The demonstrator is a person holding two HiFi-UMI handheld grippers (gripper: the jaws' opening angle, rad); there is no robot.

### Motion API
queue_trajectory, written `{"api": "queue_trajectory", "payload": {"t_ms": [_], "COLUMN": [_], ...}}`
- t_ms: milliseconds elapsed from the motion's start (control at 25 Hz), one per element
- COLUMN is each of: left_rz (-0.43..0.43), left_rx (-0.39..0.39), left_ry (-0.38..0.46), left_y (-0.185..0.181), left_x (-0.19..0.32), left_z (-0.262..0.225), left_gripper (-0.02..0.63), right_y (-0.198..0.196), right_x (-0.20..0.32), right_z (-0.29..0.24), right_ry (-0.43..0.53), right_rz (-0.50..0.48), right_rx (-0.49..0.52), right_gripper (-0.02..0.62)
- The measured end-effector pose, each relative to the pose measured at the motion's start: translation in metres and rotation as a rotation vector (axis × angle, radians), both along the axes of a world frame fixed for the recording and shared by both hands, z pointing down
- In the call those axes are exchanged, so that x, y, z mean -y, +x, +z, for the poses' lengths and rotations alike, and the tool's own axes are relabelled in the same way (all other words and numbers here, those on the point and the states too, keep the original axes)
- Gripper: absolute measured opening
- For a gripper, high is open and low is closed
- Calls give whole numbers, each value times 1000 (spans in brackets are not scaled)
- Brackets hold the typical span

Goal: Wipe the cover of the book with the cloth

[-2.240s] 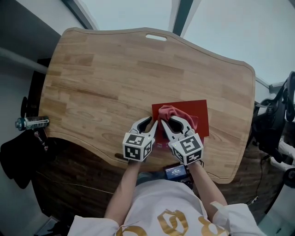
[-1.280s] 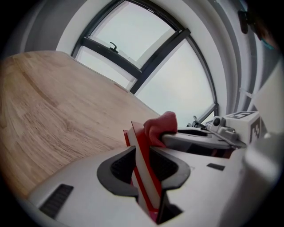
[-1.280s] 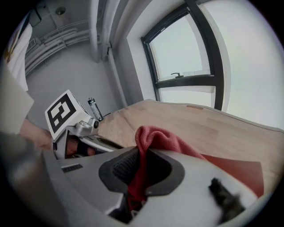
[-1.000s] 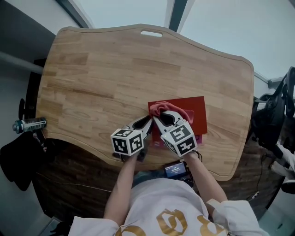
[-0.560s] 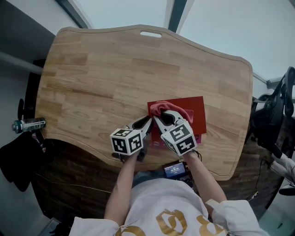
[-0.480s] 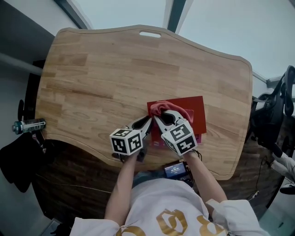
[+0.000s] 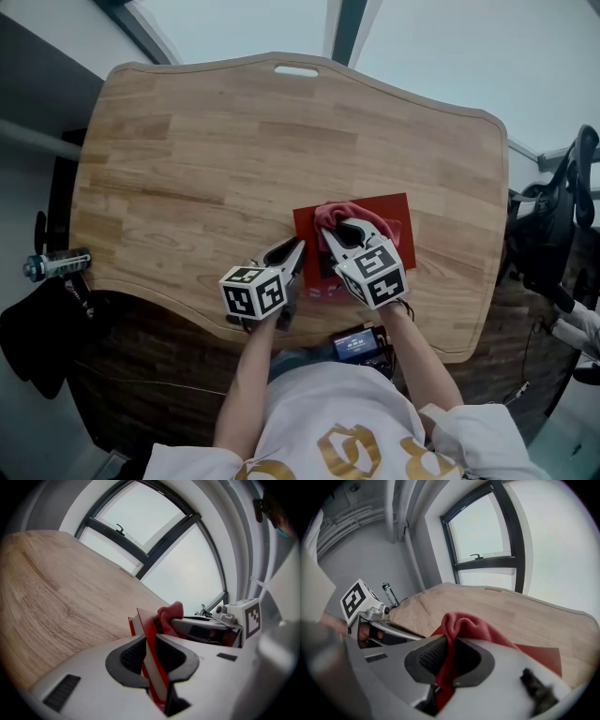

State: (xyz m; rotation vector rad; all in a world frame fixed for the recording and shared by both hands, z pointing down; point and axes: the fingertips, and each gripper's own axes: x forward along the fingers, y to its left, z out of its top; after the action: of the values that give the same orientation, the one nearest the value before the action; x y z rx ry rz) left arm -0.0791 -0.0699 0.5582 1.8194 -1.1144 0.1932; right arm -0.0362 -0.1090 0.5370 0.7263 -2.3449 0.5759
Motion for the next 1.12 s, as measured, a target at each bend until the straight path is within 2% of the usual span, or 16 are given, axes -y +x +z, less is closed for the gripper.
{"api": "queue_trajectory", "payload": {"t_ms": [1120], "left_rz": [16], "left_rx": [-2], "left_ry": [1], "left_y": [-1], "left_x": [0], "left_z": [0], "left_gripper": [69], "right_y": [54], "right_x": [31], "right_z": [3], "right_ry": [-5], "right_rz": [144], "right_rx": [-29], "right_gripper": [55]}}
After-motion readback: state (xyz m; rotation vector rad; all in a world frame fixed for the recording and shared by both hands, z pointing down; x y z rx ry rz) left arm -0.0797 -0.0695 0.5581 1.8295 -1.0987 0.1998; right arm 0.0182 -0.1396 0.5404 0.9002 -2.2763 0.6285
